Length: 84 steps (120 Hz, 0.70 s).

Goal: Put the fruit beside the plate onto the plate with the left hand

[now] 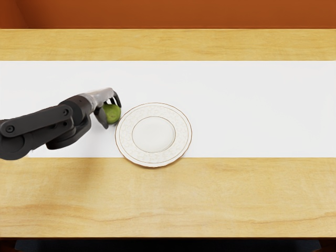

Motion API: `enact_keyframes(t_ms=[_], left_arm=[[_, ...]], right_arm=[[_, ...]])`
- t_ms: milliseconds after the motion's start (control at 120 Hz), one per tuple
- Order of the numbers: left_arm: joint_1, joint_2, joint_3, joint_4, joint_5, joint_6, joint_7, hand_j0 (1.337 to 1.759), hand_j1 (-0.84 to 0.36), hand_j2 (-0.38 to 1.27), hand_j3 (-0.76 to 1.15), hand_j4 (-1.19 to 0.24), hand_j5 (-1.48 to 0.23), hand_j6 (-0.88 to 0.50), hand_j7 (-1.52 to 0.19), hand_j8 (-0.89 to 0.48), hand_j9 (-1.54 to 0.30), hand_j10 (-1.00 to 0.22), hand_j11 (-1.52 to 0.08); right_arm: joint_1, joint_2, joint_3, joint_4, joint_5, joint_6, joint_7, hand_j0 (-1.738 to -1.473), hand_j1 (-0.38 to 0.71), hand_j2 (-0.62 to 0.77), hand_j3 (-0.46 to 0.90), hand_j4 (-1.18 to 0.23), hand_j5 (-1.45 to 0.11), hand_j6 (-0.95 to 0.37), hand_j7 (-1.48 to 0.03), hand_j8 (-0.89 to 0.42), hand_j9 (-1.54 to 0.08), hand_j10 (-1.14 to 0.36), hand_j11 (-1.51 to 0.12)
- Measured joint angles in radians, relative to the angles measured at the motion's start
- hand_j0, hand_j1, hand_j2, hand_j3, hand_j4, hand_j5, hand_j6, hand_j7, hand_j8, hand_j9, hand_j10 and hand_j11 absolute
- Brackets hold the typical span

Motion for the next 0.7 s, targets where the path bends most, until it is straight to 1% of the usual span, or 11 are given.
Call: enact_keyframes(t_ms=[8,50,108,150,175,200,242,317,375,550,700], left_arm=[[-0.005,0.001,-0.001,0.0,-0.007,0.0,0.0,1.656,-0.21,0.21,0.0,-0.47,-0.67,-0.29,-0.69,-0.41,-0.68,-0.52,-0.68],[-0.02,0.006,-0.005,0.001,-0.04,0.0,0.0,1.657,-0.21,0.19,0.0,-0.47,-0.68,-0.29,-0.69,-0.42,-0.69,-0.52,-0.69],[-0.036,0.014,-0.015,0.002,-0.089,-0.001,0.0,1.657,-0.21,0.22,0.0,-0.47,-0.69,-0.29,-0.69,-0.42,-0.69,-0.52,-0.69],[-0.05,0.019,-0.021,0.003,-0.12,-0.001,0.0,1.657,-0.21,0.18,0.0,-0.47,-0.69,-0.29,-0.69,-0.42,-0.69,-0.52,-0.69],[-0.06,0.022,-0.024,0.004,-0.138,-0.002,0.0,1.657,-0.21,0.2,0.0,-0.47,-0.69,-0.29,-0.69,-0.43,-0.69,-0.52,-0.69],[-0.066,0.023,-0.026,0.005,-0.153,-0.002,0.0,1.657,-0.21,0.18,0.0,-0.46,-0.69,-0.29,-0.69,-0.42,-0.69,-0.52,-0.69],[-0.078,0.029,-0.028,0.007,-0.177,-0.002,0.0,1.657,-0.21,0.22,0.0,-0.48,-0.69,-0.3,-0.68,-0.44,-0.68,-0.52,-0.68],[-0.098,0.035,-0.031,0.008,-0.212,-0.003,0.0,1.657,-0.2,0.2,0.0,-0.48,-0.68,-0.31,-0.68,-0.44,-0.68,-0.51,-0.68],[-0.117,0.036,-0.033,0.009,-0.239,-0.005,0.0,1.657,-0.21,0.22,0.0,-0.49,-0.68,-0.31,-0.67,-0.45,-0.67,-0.51,-0.67],[-0.149,0.027,-0.035,0.008,-0.288,-0.028,0.0,1.658,-0.21,0.22,0.0,-0.49,-0.67,-0.31,-0.66,-0.45,-0.66,-0.5,-0.66],[-0.15,-0.011,-0.033,0.005,-0.299,-0.068,0.0,1.658,-0.22,0.24,0.0,-0.49,-0.66,-0.32,-0.66,-0.46,-0.66,-0.5,-0.66]], right_arm=[[0.0,0.0,0.0,0.0,0.0,0.0,0.0,-1.658,-0.32,0.0,0.0,-0.02,-0.03,-0.02,-0.03,-0.02,-0.03,-0.02,-0.03],[0.0,0.0,0.0,0.0,0.0,0.0,0.0,-1.658,-0.32,0.0,0.0,-0.02,-0.03,-0.02,-0.03,-0.02,-0.03,-0.02,-0.03],[0.0,0.0,0.0,0.0,0.0,0.0,0.0,-1.658,-0.32,0.0,0.0,-0.02,-0.03,-0.02,-0.03,-0.02,-0.03,-0.02,-0.03],[0.0,0.0,0.0,0.0,0.0,0.0,0.0,-1.658,-0.32,0.0,0.0,-0.02,-0.03,-0.02,-0.03,-0.02,-0.03,-0.02,-0.03],[0.0,0.0,0.0,0.0,0.0,0.0,0.0,-1.658,-0.32,0.0,0.0,-0.02,-0.03,-0.02,-0.03,-0.02,-0.03,-0.02,-0.03],[0.0,0.0,0.0,0.0,0.0,0.0,0.0,-1.658,-0.32,0.0,0.0,-0.02,-0.03,-0.02,-0.03,-0.02,-0.03,-0.02,-0.03],[0.0,0.0,0.0,0.0,0.0,0.0,0.0,-1.658,-0.32,0.0,0.0,-0.02,-0.03,-0.02,-0.03,-0.02,-0.03,-0.02,-0.03],[0.0,0.0,0.0,0.0,0.0,0.0,0.0,-1.658,-0.32,0.0,0.0,-0.02,-0.03,-0.02,-0.03,-0.02,-0.03,-0.02,-0.03],[0.0,0.0,0.0,0.0,0.0,0.0,0.0,-1.658,-0.32,0.0,0.0,-0.02,-0.03,-0.02,-0.03,-0.02,-0.03,-0.02,-0.03],[0.0,0.0,0.0,0.0,0.0,0.0,0.0,-1.658,-0.32,0.0,0.0,-0.02,-0.03,-0.02,-0.03,-0.02,-0.03,-0.02,-0.03],[0.0,0.0,0.0,-0.001,0.0,0.0,0.0,-1.658,-0.32,0.0,0.0,-0.02,-0.03,-0.02,-0.03,-0.02,-0.03,-0.02,-0.03]])
